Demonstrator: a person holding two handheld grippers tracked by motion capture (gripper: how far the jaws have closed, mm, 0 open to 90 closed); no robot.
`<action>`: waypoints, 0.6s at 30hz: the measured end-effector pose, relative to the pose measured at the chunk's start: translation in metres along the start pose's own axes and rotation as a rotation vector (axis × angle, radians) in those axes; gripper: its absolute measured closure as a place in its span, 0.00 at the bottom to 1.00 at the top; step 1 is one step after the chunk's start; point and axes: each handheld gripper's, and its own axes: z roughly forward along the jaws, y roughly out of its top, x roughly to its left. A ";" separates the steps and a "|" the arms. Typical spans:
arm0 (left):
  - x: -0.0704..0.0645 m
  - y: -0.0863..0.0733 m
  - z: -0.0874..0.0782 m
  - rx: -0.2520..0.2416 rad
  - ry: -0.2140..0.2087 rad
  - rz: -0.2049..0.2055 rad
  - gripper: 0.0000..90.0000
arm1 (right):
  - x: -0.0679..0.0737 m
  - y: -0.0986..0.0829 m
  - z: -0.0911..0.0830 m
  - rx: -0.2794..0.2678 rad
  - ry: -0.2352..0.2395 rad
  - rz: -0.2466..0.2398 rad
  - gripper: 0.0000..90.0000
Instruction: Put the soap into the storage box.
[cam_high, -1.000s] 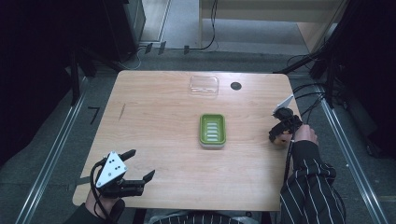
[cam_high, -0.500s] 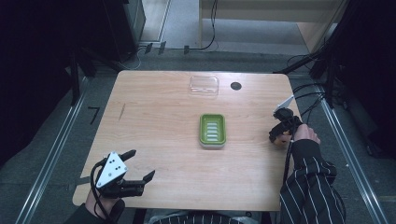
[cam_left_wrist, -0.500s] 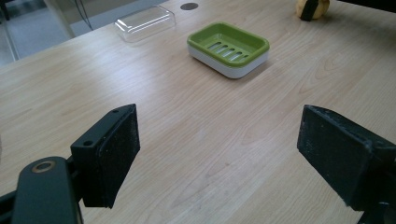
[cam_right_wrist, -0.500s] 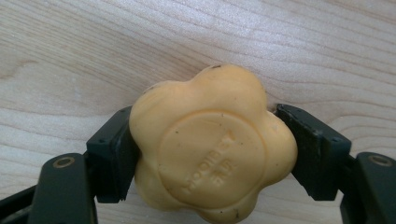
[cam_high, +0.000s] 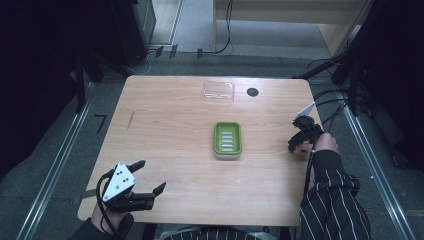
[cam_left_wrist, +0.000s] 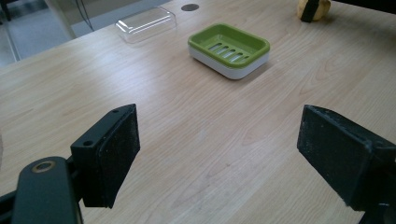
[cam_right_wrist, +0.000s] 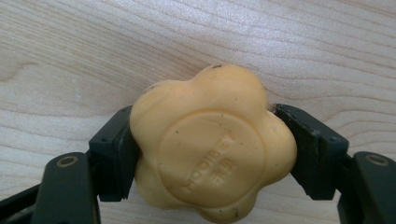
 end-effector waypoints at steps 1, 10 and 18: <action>0.000 0.000 0.000 0.000 -0.001 0.000 0.15 | 0.000 0.000 0.000 -0.001 0.000 0.000 0.31; 0.000 0.000 0.000 0.000 -0.002 0.000 0.15 | 0.000 -0.001 -0.005 -0.021 0.007 -0.002 0.31; 0.000 0.001 0.001 0.001 -0.001 0.000 0.15 | 0.005 -0.002 -0.013 -0.071 0.019 -0.017 0.31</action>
